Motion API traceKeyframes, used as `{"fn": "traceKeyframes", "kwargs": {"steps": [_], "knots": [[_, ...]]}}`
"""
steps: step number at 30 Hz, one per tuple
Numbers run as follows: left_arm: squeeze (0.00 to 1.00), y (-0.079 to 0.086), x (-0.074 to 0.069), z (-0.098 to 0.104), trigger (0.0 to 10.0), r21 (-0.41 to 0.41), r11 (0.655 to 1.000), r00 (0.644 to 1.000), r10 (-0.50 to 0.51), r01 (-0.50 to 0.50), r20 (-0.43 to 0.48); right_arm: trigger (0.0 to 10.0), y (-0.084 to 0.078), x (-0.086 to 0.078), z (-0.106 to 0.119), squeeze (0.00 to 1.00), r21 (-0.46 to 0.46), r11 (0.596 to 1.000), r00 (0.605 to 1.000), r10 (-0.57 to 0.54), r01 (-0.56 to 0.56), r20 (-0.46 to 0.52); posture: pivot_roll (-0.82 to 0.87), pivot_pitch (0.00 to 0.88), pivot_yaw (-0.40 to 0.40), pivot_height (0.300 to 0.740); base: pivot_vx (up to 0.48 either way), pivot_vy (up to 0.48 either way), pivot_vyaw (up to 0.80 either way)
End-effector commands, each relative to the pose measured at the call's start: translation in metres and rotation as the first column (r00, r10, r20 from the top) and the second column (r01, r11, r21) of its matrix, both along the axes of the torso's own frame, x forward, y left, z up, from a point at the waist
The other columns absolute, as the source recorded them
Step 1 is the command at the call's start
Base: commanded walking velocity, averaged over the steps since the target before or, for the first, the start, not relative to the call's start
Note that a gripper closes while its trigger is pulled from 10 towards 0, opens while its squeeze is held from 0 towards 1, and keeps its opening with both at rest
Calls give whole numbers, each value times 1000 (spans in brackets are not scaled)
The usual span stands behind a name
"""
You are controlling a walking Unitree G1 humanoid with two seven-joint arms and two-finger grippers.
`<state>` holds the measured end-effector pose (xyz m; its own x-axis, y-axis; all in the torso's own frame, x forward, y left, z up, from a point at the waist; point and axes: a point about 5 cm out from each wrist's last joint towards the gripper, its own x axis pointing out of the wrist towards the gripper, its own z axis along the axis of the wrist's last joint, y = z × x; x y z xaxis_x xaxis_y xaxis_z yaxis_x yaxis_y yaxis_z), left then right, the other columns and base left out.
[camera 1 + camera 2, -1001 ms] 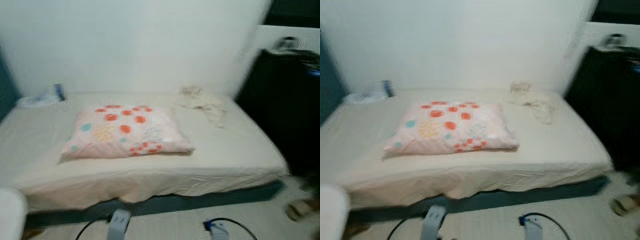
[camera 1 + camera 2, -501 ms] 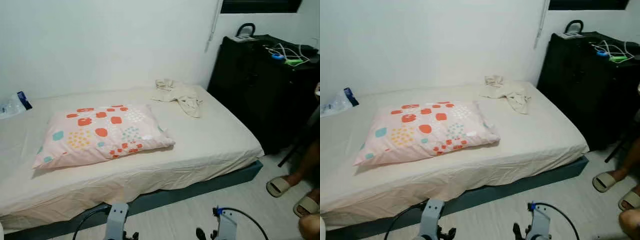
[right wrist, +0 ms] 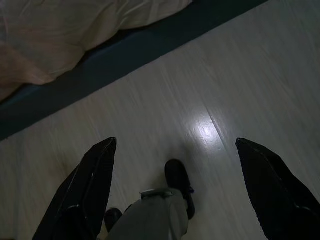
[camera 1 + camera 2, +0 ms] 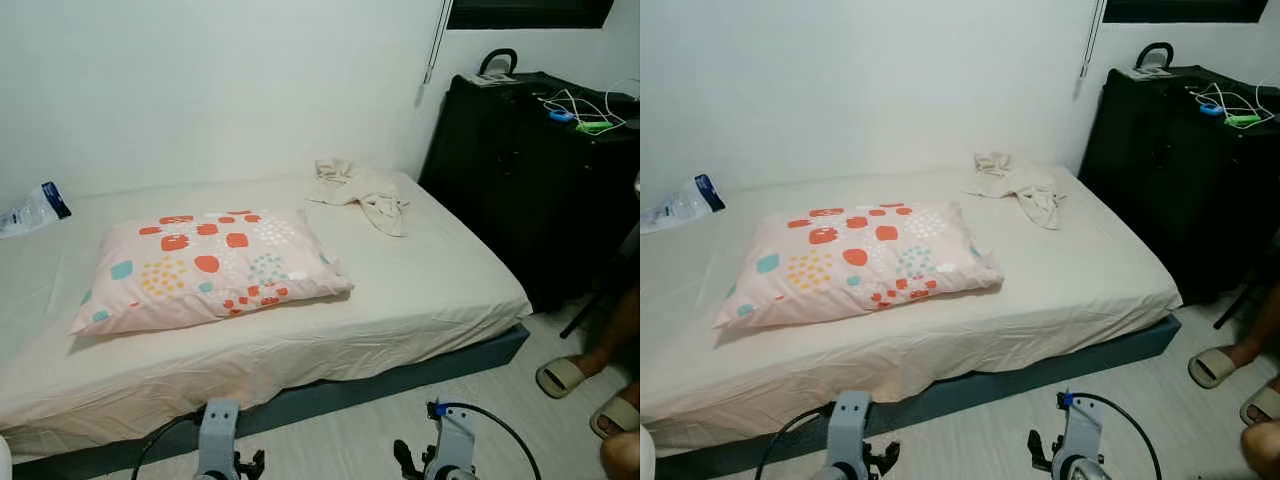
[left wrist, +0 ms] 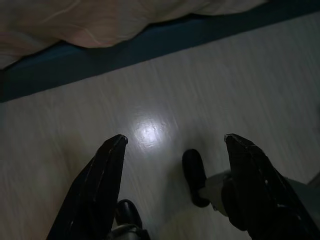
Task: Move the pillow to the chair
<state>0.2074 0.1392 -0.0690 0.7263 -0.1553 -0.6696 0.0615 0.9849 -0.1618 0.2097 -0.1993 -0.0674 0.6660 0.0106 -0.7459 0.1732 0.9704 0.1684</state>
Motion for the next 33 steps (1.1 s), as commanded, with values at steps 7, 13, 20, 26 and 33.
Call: {"fn": "traceKeyframes", "kwargs": {"steps": [7, 13, 20, 26, 33], "knots": [[0, 9, -5, -3, 10000, 16, 999, 999, 32, -31, -16, 10000, 0, 1, 0, 0, -10, 1000, 1000, 4, -4, -4, 19, 0, -31, 740, 296, 0, 0], [0, 7, -6, -3, 10000, 15, 1000, 1000, 22, -22, -20, 10000, 1, -1, -1, 0, -21, 1000, 1000, 20, -20, -17, 17, 0, -31, 740, 326, 0, 0], [0, 5, -6, -4, 10000, 14, 1000, 1000, 16, -15, -24, 10000, 0, -3, -2, 0, -26, 999, 999, 37, -38, -34, 11, 0, -35, 740, 332, 0, -621], [0, 2, -5, -4, 10000, 8, 1000, 1000, 12, -12, -26, 10000, -2, -1, -1, 0, -26, 999, 1000, 25, -25, -17, 10, 0, -37, 740, 332, 0, -361], [0, 0, -6, -4, 10000, 7, 1000, 1000, 8, -8, -28, 10000, 0, 3, 2, 0, -10, 1000, 1000, 25, -25, 5, 10, 0, -35, 740, 331, 0, 0]]}}
